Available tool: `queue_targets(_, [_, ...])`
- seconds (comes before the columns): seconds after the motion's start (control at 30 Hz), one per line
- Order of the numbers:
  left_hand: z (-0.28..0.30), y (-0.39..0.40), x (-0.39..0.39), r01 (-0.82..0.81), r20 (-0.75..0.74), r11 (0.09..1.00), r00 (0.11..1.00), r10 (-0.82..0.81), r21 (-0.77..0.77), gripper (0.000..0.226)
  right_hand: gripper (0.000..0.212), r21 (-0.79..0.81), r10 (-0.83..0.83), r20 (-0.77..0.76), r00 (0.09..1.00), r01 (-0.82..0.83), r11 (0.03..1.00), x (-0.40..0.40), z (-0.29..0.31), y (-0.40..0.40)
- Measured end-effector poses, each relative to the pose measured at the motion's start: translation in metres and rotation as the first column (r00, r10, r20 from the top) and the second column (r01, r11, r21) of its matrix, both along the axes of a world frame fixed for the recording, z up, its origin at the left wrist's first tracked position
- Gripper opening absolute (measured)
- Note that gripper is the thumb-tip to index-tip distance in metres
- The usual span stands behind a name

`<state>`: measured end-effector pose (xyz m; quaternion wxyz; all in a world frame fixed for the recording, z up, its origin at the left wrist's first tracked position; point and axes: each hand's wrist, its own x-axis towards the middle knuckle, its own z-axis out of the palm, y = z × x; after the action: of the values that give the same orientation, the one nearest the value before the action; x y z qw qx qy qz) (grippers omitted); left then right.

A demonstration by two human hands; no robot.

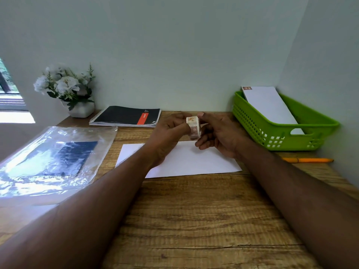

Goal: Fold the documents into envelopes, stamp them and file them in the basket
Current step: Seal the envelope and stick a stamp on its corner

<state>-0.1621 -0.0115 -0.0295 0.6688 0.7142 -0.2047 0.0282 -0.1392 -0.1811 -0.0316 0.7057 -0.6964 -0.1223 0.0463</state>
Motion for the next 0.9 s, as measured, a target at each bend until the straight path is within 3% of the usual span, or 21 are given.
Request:
queue_targets(0.1, [0.000,0.001,0.003,-0.103,-0.065,0.993,0.993,0.099,-0.060,0.027,0.043,-0.092,-0.013,0.041,0.999,0.016,0.996,0.000,0.000,0.000])
queue_targets(0.17, [0.000,0.002,0.005,-0.146,-0.141,0.985,0.981,0.133,-0.088,0.022,0.034,-0.143,-0.021,0.175,0.984,0.046,0.989,0.000,-0.001,0.001])
queue_targets(0.3, [0.000,0.002,0.007,-0.199,-0.270,0.968,0.951,0.154,-0.150,0.017,0.057,-0.244,-0.039,0.431,0.901,0.158,0.957,-0.001,-0.004,0.006])
queue_targets(0.4, [0.002,0.001,0.007,-0.237,-0.301,0.961,0.935,0.186,-0.144,0.024,0.051,-0.246,-0.104,0.625,0.774,0.321,0.915,-0.002,-0.003,0.007])
queue_targets(0.53, [0.006,-0.002,0.005,-0.279,-0.326,0.950,0.919,0.221,-0.143,0.014,0.035,-0.303,0.016,0.844,0.536,0.453,0.838,0.000,-0.004,0.004])
queue_targets(0.77, [0.008,-0.002,0.005,-0.351,-0.368,0.912,0.893,0.258,-0.213,0.017,0.029,-0.320,0.143,0.935,0.324,0.596,0.737,0.000,-0.003,0.008])
queue_targets(0.9, [0.003,-0.003,0.008,-0.379,-0.389,0.903,0.877,0.282,-0.201,0.019,0.017,-0.332,0.111,0.908,0.403,0.533,0.778,0.000,-0.005,0.013])
